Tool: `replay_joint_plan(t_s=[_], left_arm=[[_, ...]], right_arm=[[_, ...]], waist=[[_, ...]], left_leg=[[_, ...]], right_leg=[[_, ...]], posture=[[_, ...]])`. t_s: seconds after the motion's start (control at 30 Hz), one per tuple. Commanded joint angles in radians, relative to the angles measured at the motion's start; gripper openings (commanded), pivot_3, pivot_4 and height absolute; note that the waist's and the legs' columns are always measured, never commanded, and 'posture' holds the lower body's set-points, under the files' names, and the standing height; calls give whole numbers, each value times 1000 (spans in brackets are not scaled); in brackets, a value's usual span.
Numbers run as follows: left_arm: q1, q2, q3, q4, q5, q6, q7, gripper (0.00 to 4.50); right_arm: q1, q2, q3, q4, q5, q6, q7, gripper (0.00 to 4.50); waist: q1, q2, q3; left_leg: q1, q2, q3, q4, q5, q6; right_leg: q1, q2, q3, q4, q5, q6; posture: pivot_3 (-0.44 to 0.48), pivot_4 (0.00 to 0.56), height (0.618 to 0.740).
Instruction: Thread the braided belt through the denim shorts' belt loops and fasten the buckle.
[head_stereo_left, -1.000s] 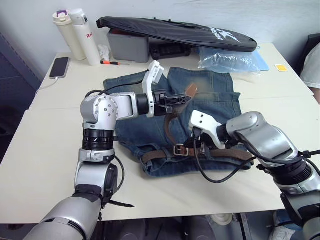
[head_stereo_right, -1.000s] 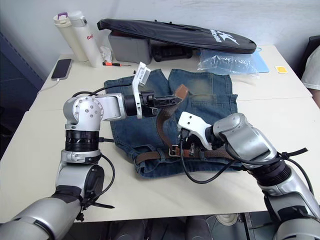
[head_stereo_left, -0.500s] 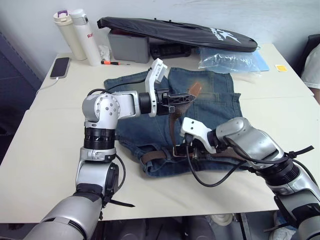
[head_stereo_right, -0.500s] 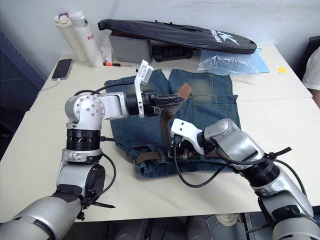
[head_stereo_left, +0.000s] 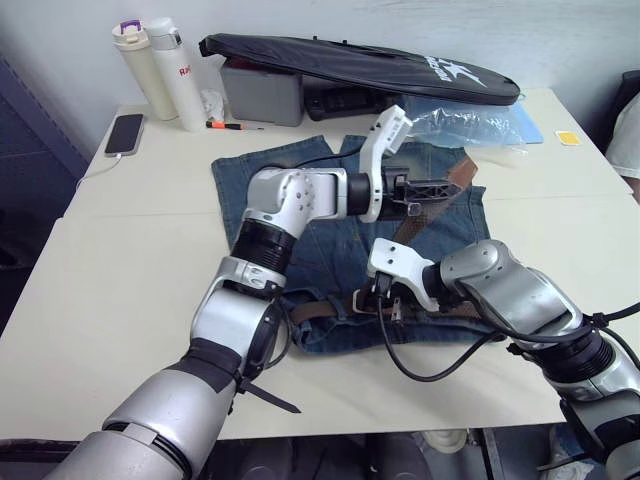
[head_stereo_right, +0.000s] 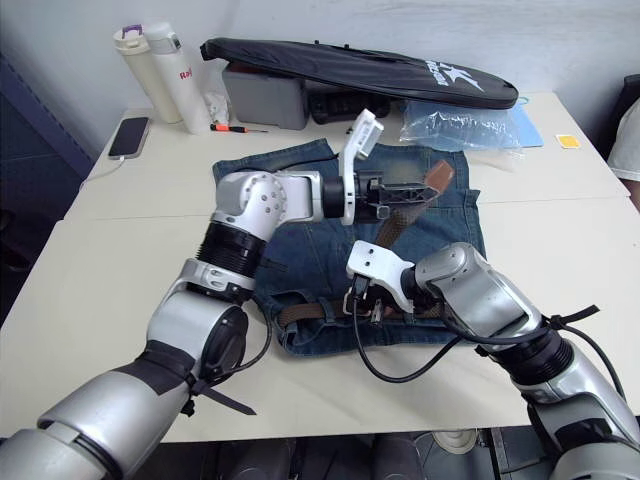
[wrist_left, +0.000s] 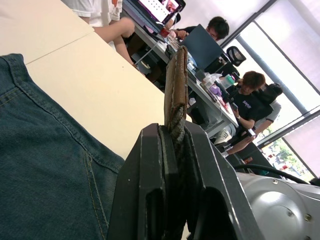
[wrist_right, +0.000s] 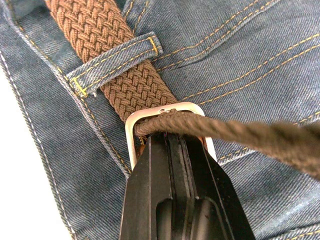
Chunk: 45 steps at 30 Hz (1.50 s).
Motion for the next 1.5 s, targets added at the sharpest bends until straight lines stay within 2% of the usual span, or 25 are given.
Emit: replay_joint_plan(t_s=[0.03,0.33,0.37,0.53,0.77,0.8,0.83,0.93,1.0,1.03,1.27,1.47,1.5], left_arm=[[-100,-51,-28,98,58,-153,-61,0],[-44,32,-18,70,94,-141,-92,0],[-30,46,-20,53,95,-132,-92,0],[61,106,-47,-74,101,-69,-83,0],[130,119,-99,-212,120,-43,-72,0],[135,119,-107,-227,123,-44,-72,0],[140,120,-116,-241,128,-47,-74,0],[164,126,-179,-287,163,-95,-93,0],[194,149,-270,-322,229,-172,-118,0],[208,160,-319,-346,262,-214,-135,0],[233,211,-469,-422,387,-382,-208,0],[233,205,-475,-405,426,-439,-222,0],[232,205,-477,-400,434,-449,-224,0]], right_arm=[[67,13,9,-57,38,92,-38,76],[26,-13,-178,-130,124,155,-47,76],[22,-26,-201,-135,138,160,-44,76],[24,-116,-317,-144,199,157,-36,76],[69,-250,-457,-115,203,72,-49,76],[73,-266,-477,-108,209,57,-43,655],[78,-287,-490,-103,209,26,-31,914],[81,-362,-513,-83,180,-91,4,2254],[64,-414,-475,-56,125,-205,25,3435],[47,-425,-445,-41,99,-257,33,3594],[-29,-423,-337,0,54,-382,116,3594],[-28,-412,-305,-3,80,-333,160,3594],[-25,-411,-304,-6,82,-327,165,3386]], waist=[[3,0,0],[-3,1,0],[-3,2,-1],[-2,3,-1],[1,3,-1],[0,2,-1],[0,2,-1],[-1,1,0],[-1,0,1],[-2,0,1],[-4,0,1],[1,0,1],[1,0,1]], left_leg=[[0,0,0,0,0,0],[-2,0,0,0,0,1],[-8,0,0,2,1,1],[-8,0,1,2,1,2],[-9,0,1,2,2,2],[-9,0,1,2,2,2],[-9,0,1,2,2,2],[-9,0,2,2,2,2],[-8,0,4,3,2,2],[-8,0,4,3,2,2],[-7,0,7,4,2,2],[-8,0,7,6,2,2],[-9,0,7,6,2,3]], right_leg=[[0,0,-1,0,0,0],[-3,0,0,2,0,0],[-10,0,0,5,0,-1],[-10,0,0,6,1,-1],[-10,0,1,5,1,-1],[-10,0,1,5,1,-1],[-11,0,1,5,1,-1],[-11,0,2,6,1,-2],[-11,0,3,6,1,-1],[-11,0,3,6,1,-1],[-13,0,7,5,2,-2],[-13,0,7,7,2,-3],[-13,0,7,7,3,-2]], posture=[[0,150,740],[0,150,740],[0,150,740],[0,150,740],[0,150,740],[0,150,740],[0,150,740],[0,150,740],[0,150,740],[0,150,740],[0,150,740],[0,150,740],[0,150,740]])
